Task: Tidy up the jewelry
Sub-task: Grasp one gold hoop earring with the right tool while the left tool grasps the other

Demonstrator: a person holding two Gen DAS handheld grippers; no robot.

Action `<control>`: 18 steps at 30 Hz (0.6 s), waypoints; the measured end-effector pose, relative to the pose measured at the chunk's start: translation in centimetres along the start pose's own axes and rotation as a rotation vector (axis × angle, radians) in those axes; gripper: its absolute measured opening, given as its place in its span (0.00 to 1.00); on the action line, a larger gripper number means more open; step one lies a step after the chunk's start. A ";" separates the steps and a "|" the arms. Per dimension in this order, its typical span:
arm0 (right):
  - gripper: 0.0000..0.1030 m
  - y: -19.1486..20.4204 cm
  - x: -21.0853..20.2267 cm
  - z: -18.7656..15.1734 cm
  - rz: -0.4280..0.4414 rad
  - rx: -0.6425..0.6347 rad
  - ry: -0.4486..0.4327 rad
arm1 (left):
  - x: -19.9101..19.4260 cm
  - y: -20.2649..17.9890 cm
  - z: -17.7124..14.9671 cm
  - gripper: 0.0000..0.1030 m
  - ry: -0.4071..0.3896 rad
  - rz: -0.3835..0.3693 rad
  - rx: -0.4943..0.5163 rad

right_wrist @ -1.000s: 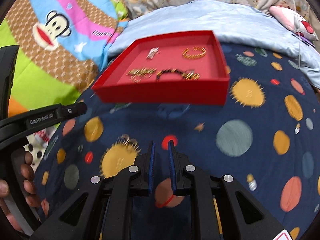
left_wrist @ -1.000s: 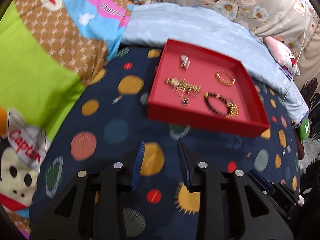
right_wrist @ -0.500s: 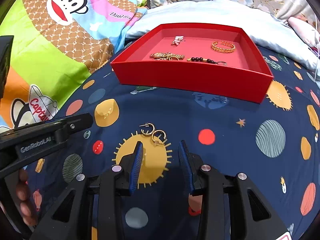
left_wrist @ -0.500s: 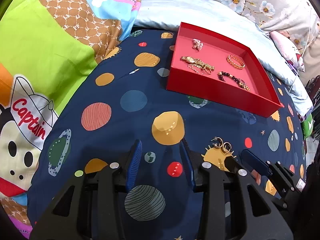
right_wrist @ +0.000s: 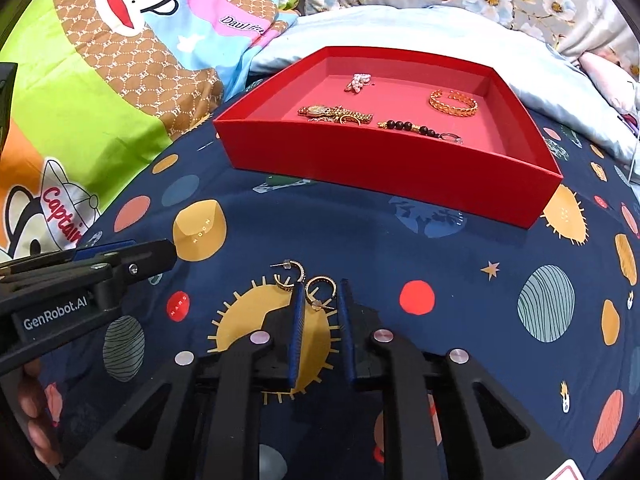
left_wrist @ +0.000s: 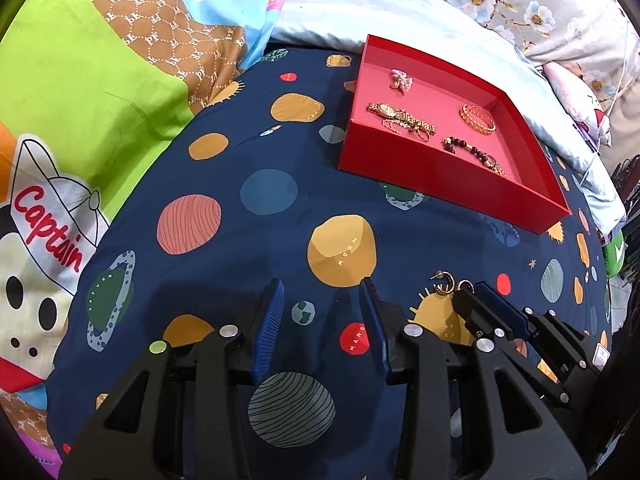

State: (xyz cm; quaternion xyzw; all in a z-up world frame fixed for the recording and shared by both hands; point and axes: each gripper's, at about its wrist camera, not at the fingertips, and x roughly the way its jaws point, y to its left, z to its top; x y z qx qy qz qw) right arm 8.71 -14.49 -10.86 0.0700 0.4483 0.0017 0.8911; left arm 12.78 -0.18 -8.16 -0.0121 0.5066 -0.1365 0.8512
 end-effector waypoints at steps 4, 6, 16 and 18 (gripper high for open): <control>0.15 -0.3 -0.2 -0.2 -0.001 0.016 -0.003 | 0.0 -0.3 0.0 0.37 0.003 -0.006 0.005; 0.15 -0.9 -0.5 -0.3 0.000 0.037 -0.004 | 0.0 -0.7 0.0 0.37 0.002 -0.014 0.012; 0.15 -4.2 -1.7 -0.9 -0.022 0.119 -0.005 | 1.0 -4.6 0.0 0.37 0.014 -0.053 0.078; 0.15 -4.7 -1.9 -1.0 -0.026 0.125 -0.005 | 1.5 -5.4 0.0 0.36 0.021 -0.057 0.090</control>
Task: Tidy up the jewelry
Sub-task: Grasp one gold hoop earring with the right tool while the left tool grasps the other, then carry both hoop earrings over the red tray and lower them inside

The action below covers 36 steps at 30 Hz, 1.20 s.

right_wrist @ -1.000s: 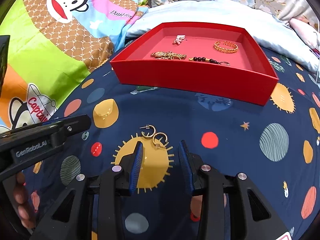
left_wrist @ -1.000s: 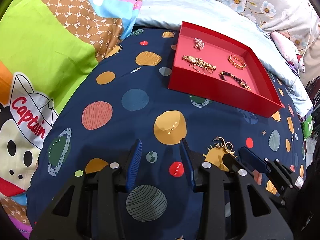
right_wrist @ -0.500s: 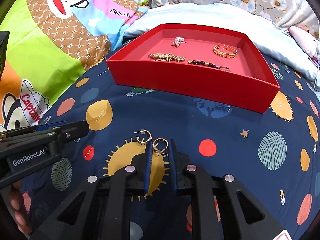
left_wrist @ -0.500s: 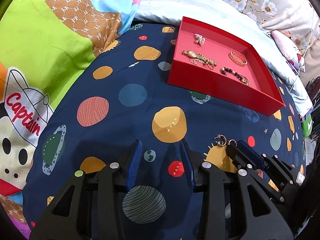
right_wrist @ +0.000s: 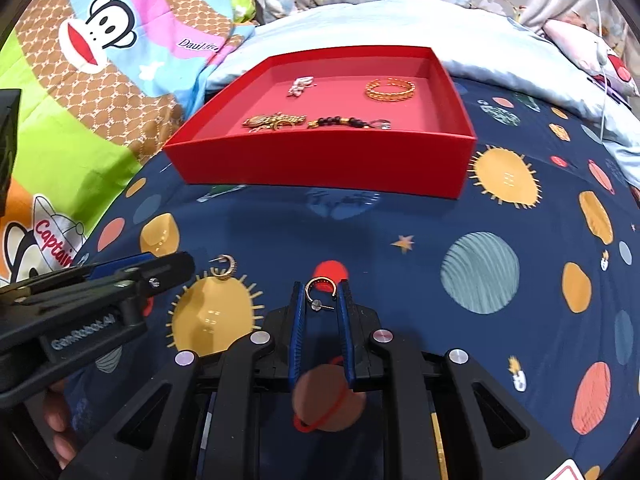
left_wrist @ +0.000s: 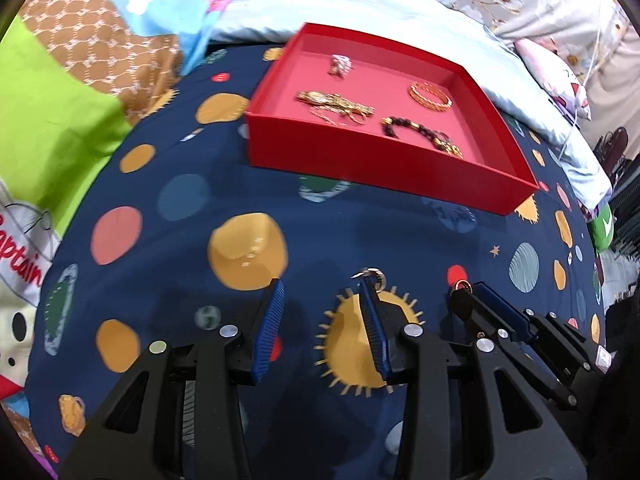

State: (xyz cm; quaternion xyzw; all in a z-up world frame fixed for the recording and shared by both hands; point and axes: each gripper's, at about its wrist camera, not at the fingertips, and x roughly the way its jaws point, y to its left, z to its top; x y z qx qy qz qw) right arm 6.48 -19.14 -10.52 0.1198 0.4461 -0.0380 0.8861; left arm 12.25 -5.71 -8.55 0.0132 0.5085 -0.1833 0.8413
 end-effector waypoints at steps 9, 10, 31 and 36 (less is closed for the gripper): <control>0.15 -1.5 -0.2 -0.1 -0.003 0.026 0.002 | 1.7 -2.2 0.3 0.36 0.009 0.003 0.051; 0.15 -1.6 -0.1 -0.1 -0.003 0.028 0.003 | 1.8 -2.5 0.3 0.36 0.004 0.009 0.062; 0.15 -1.9 -1.1 -0.1 0.014 0.045 -0.015 | 0.6 -1.5 -0.1 0.19 -0.012 -0.022 0.043; 0.15 -1.5 -2.3 0.0 0.019 0.043 -0.038 | -1.0 -0.4 0.0 0.19 -0.034 -0.016 0.018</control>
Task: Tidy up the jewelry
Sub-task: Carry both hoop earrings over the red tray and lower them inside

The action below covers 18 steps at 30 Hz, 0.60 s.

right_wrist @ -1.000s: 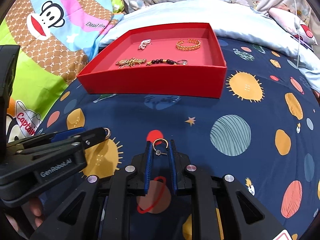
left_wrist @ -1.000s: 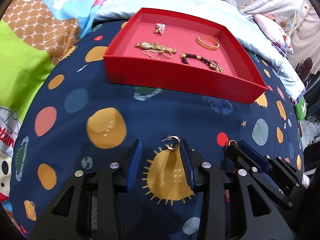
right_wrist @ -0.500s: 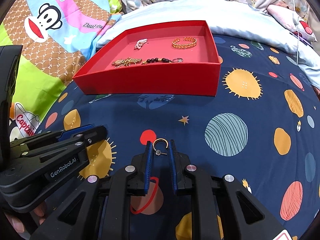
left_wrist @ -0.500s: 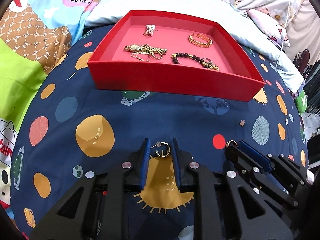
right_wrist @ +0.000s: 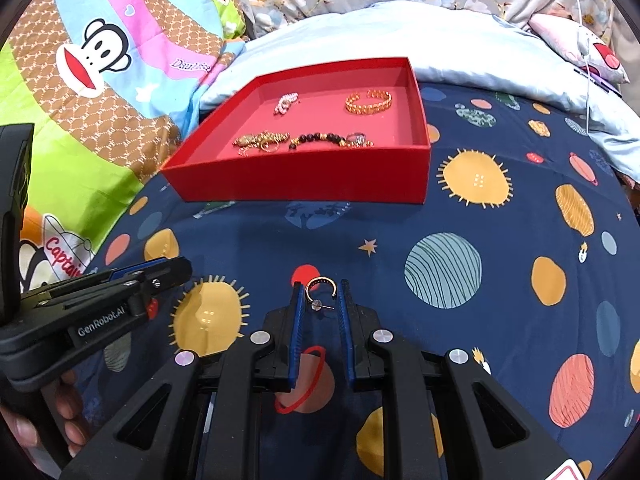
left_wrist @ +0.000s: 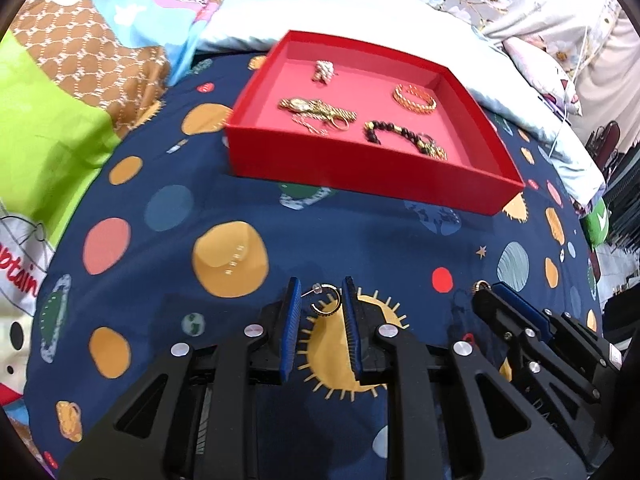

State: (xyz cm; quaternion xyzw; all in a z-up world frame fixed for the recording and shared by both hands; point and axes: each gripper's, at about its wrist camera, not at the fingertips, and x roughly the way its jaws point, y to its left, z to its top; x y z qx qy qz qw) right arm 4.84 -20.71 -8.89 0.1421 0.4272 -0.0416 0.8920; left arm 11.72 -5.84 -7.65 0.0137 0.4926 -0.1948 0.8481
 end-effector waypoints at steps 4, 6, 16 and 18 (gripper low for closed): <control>0.15 0.5 -1.2 0.5 0.005 -0.006 -0.028 | -1.3 0.3 0.3 0.19 -0.022 0.001 -0.006; 0.15 0.7 -1.7 0.7 0.009 -0.008 -0.040 | -2.1 0.4 0.6 0.19 -0.040 -0.001 -0.007; 0.15 1.6 -3.6 2.6 0.021 -0.023 -0.098 | -5.0 -0.4 2.9 0.20 -0.123 -0.005 0.015; 0.15 1.6 -3.6 3.0 0.022 -0.026 -0.104 | -5.3 -0.7 3.6 0.20 -0.138 -0.003 0.021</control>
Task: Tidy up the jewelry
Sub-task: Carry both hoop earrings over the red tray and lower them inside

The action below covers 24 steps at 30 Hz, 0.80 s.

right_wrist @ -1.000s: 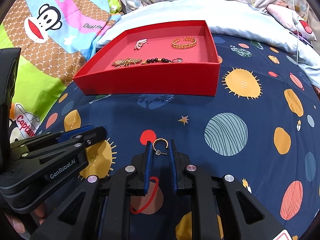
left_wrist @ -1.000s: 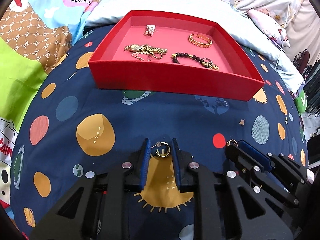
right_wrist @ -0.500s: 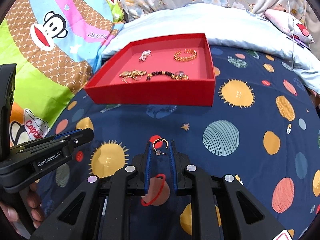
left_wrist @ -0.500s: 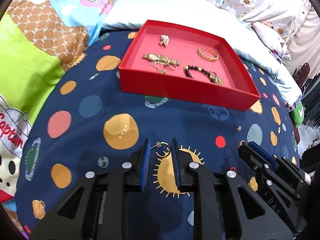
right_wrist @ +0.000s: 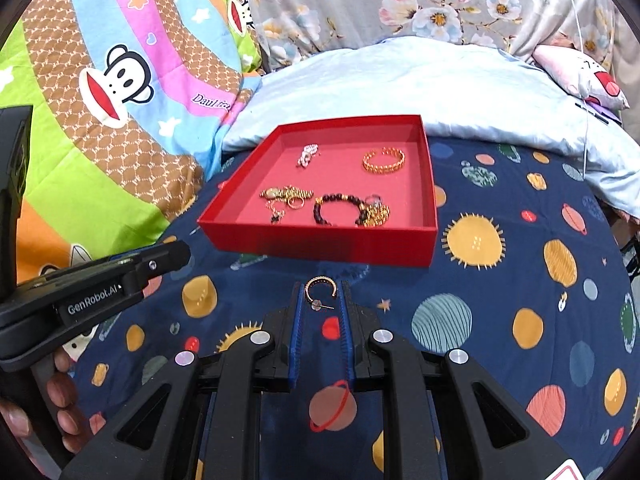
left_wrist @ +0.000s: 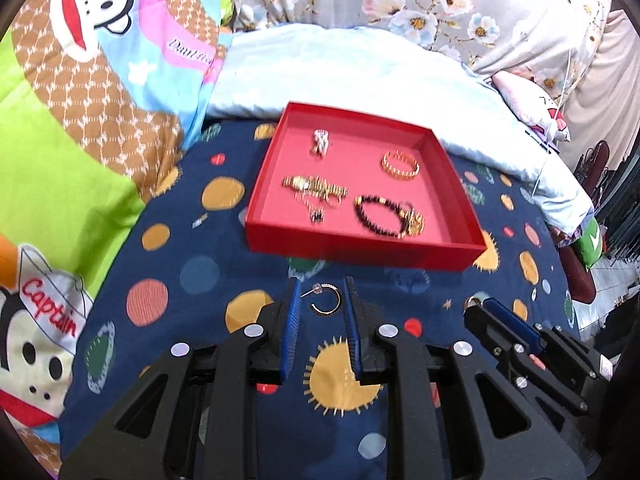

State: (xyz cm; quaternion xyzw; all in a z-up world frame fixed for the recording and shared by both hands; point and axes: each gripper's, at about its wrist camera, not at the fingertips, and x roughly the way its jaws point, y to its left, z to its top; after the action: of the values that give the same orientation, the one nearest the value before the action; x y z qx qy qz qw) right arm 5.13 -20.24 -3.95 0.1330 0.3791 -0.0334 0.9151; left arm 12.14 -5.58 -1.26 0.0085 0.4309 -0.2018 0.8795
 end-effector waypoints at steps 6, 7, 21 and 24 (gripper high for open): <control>0.15 0.0 0.4 1.8 0.000 -0.010 -0.027 | 0.0 -0.5 2.0 0.20 -0.035 0.001 0.014; 0.15 0.0 0.6 2.3 0.000 -0.011 -0.033 | 0.1 -0.6 2.5 0.20 -0.041 0.001 0.016; 0.15 -1.7 2.9 7.0 -0.023 -0.014 -0.075 | 2.5 -2.1 6.9 0.20 -0.075 0.011 0.052; 0.15 -2.2 3.5 7.8 -0.025 -0.011 -0.078 | 3.1 -2.3 7.8 0.20 -0.080 0.018 0.059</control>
State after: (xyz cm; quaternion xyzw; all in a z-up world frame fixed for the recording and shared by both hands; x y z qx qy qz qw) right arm 12.61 -24.33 -1.60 0.1217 0.3449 -0.0478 0.9295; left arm 18.96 -10.22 1.63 0.0305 0.3890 -0.2065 0.8973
